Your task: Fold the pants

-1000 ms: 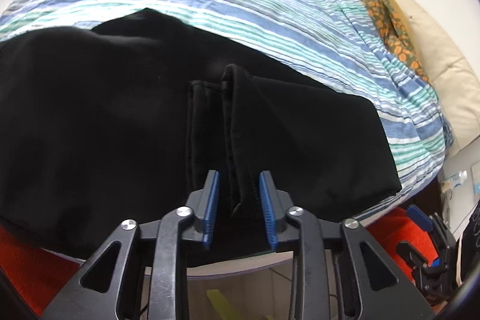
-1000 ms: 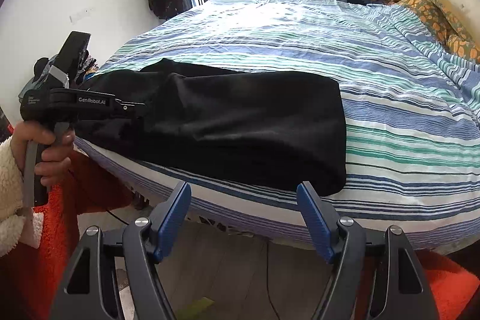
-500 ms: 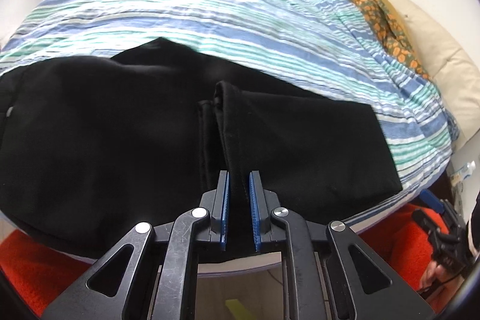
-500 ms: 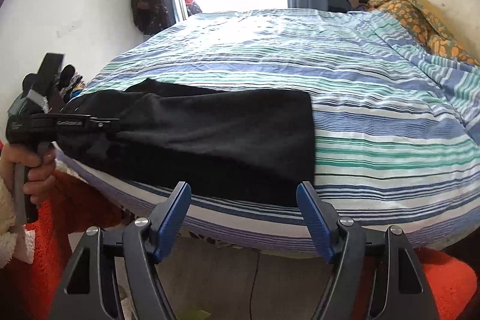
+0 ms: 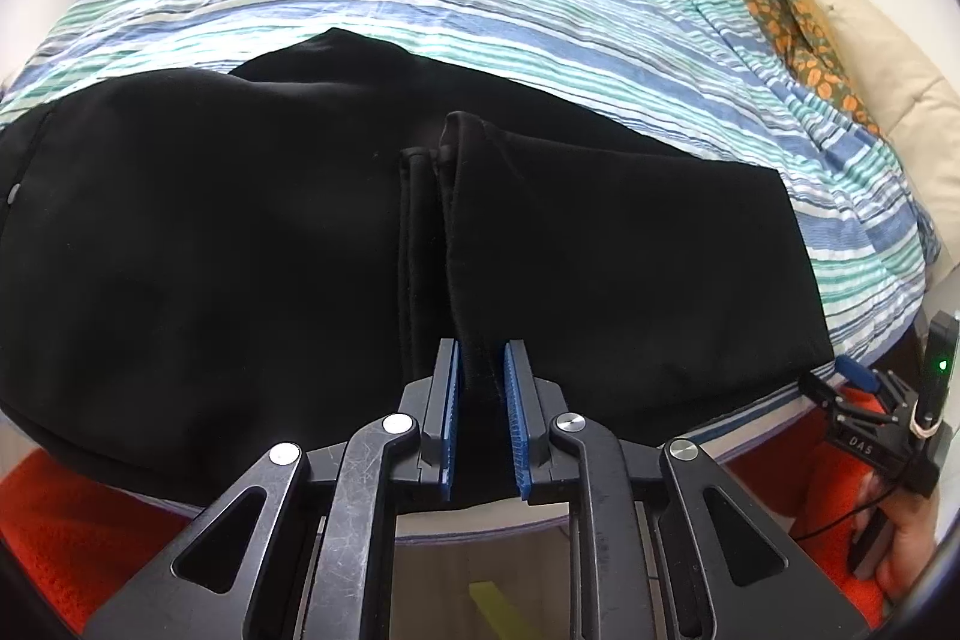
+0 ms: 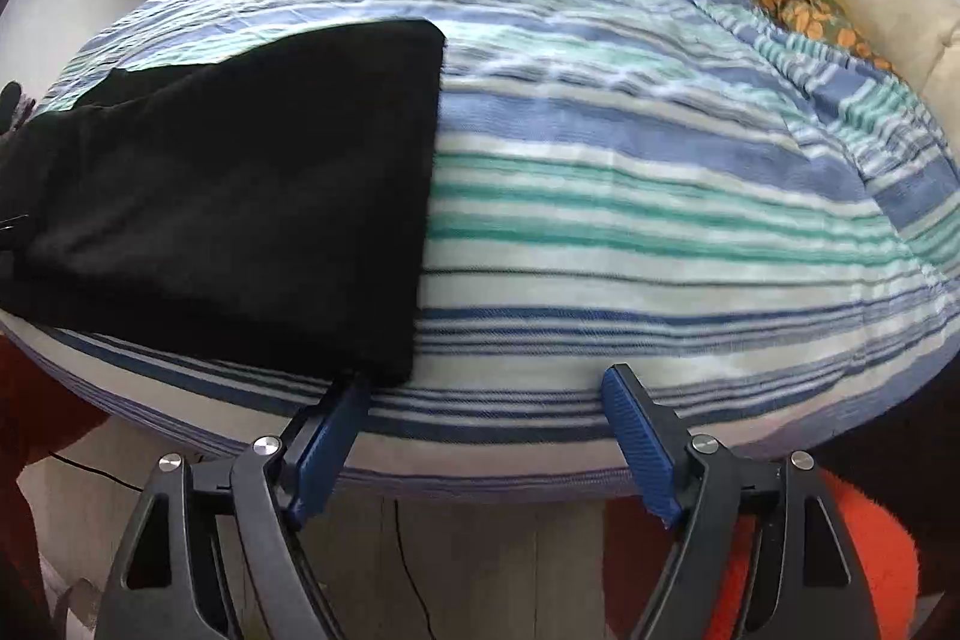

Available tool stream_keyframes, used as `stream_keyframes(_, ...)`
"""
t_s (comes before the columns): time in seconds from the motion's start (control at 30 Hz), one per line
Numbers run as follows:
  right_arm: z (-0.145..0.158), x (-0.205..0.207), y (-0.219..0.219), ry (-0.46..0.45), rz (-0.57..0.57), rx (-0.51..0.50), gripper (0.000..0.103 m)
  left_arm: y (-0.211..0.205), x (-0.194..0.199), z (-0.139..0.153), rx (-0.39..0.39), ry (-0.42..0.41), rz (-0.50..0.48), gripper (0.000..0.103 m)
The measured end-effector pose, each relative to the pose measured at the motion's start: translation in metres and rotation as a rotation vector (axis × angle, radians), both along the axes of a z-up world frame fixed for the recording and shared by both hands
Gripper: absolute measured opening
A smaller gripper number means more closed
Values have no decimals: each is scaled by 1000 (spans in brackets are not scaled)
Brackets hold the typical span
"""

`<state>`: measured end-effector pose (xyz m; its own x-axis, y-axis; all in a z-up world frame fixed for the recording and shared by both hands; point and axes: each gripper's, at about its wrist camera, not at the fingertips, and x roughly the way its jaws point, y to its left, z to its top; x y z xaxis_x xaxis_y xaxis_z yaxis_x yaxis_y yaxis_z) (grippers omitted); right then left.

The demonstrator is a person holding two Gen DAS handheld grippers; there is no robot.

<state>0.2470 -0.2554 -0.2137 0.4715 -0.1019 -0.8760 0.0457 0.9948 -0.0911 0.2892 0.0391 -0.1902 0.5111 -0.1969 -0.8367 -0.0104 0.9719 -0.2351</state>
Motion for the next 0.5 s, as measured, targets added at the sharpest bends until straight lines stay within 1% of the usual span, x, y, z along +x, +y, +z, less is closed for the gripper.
stream_keyframes(0.07,11,-6,-6,-36,-10,37,78,6,-2,5,-12,-2,12,23)
stream_keyframes(0.13,29,-18,-6,-120,3,81,78,18,-6,15,-33,-32,53,37)
stream_keyframes(0.17,39,-25,-6,-177,19,107,78,26,-7,20,-38,-53,86,39)
stream_keyframes(0.23,54,-30,-3,-266,65,168,78,42,-7,26,-71,-74,135,40)
stream_keyframes(0.27,60,-29,0,-290,91,203,78,49,-7,26,-100,-81,154,40)
stream_keyframes(0.33,68,-19,9,-305,146,255,77,53,-6,23,-144,-81,162,39)
stream_keyframes(0.37,69,-12,16,-298,172,262,68,50,-6,22,-150,-79,149,39)
stream_keyframes(0.4,68,-7,25,-286,197,256,51,44,-7,21,-142,-84,132,39)
stream_keyframes(0.47,62,6,38,-263,235,250,36,31,-7,24,-115,-104,91,39)
stream_keyframes(0.5,57,12,42,-249,247,249,35,24,-6,25,-98,-112,74,39)
